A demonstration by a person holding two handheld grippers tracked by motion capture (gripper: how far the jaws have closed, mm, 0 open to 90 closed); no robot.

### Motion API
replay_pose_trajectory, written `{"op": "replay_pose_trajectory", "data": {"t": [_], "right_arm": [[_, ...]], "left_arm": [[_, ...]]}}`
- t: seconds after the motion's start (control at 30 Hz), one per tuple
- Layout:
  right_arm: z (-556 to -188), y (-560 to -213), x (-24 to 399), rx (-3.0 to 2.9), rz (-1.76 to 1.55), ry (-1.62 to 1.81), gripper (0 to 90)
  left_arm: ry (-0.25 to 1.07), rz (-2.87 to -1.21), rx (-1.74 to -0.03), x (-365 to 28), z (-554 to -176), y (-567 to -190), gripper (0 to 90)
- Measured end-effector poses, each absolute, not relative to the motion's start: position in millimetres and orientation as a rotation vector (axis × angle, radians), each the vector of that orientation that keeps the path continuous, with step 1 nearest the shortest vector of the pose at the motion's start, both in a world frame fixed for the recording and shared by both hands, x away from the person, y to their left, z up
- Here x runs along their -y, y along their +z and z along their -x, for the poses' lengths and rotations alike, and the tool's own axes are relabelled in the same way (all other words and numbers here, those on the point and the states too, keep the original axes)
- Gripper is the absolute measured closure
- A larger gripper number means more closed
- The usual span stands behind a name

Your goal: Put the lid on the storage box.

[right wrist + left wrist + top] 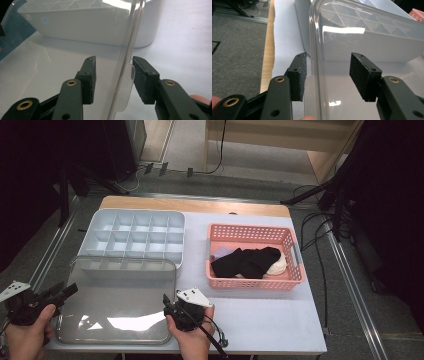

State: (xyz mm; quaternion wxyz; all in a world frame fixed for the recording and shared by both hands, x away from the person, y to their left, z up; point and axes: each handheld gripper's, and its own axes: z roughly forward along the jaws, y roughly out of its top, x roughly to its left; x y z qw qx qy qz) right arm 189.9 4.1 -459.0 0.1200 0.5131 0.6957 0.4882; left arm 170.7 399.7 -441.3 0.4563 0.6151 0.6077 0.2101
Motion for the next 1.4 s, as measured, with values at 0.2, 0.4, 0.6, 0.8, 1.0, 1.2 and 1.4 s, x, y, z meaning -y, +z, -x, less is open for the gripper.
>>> {"op": "replay_pose_trajectory", "data": {"t": [0.2,0.4,0.6,0.8,1.0,1.2,1.4], "right_arm": [[-184.6,-460.1,-5.0,-2.022,-1.5,1.435,56.1],[-179.4,-461.2,-5.9,-2.013,-1.505,1.44,56.4],[-174.2,-463.5,-6.5,-2.015,-1.51,1.44,56.7],[-170.2,-465.1,-7.3,-2.017,-1.502,1.437,56.8],[-165.4,-466.4,-10.1,-2.018,-1.502,1.434,56.7],[-161.9,-467.3,-11.4,-2.021,-1.506,1.428,56.7],[-157.2,-468.2,-14.0,-2.012,-1.511,1.431,56.7]], "left_arm": [[0.513,-1.498,-1.507,-400.5,-162.5,-444.6,49.4],[0.515,-1.488,-1.513,-401.0,-155.2,-447.9,49.4],[0.496,-1.494,-1.535,-400.9,-152.5,-447.5,49.3],[0.489,-1.501,-1.541,-402.2,-149.3,-447.2,49.2],[0.472,-1.493,-1.559,-405.3,-146.2,-446.9,49.5],[0.468,-1.488,-1.567,-406.2,-143.4,-447.0,49.6],[0.465,-1.484,-1.576,-408.8,-139.9,-447.3,49.5]]}}
